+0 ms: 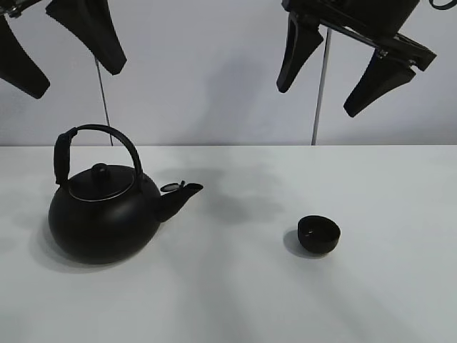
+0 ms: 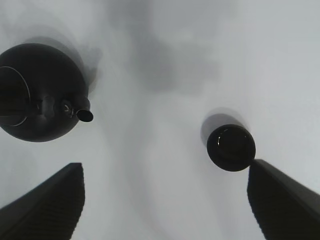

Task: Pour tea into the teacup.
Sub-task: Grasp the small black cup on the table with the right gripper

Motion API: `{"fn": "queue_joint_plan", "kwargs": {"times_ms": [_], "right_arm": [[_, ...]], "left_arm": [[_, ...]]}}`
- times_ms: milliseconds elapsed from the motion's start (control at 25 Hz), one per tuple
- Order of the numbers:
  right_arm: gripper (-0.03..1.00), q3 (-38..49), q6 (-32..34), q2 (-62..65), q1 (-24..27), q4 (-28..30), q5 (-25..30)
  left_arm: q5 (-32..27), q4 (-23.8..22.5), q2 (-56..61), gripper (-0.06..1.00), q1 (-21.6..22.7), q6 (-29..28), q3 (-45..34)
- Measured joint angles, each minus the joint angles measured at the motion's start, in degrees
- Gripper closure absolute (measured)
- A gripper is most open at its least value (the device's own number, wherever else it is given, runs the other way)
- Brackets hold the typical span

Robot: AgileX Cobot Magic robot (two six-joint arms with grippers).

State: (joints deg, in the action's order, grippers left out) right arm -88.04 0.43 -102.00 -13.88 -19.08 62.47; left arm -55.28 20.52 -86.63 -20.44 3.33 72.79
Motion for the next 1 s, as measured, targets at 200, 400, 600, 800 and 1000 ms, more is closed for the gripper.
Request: {"fn": "queue_joint_plan", "kwargs": {"times_ms": [200, 400, 600, 800, 1000], "right_arm": [[0.36, 0.00, -0.43, 0.00, 0.00, 0.00, 0.56], [0.36, 0.00, -5.11, 0.00, 0.00, 0.96, 0.99], [0.36, 0.00, -8.11, 0.00, 0.00, 8.01, 1.33], [0.36, 3.81, -9.92, 0.00, 0.00, 15.75, 0.30], [0.36, 14.34, -12.61, 0.00, 0.00, 15.96, -8.51]], "left_arm": [[0.00, 0.00, 0.00, 0.29, 0.00, 0.00, 0.00], [0.00, 0.00, 0.00, 0.29, 0.00, 0.00, 0.00], [0.00, 0.00, 0.00, 0.29, 0.00, 0.00, 0.00], [0.00, 0.00, 0.00, 0.29, 0.00, 0.00, 0.00], [0.00, 0.00, 0.00, 0.29, 0.00, 0.00, 0.00]]}}
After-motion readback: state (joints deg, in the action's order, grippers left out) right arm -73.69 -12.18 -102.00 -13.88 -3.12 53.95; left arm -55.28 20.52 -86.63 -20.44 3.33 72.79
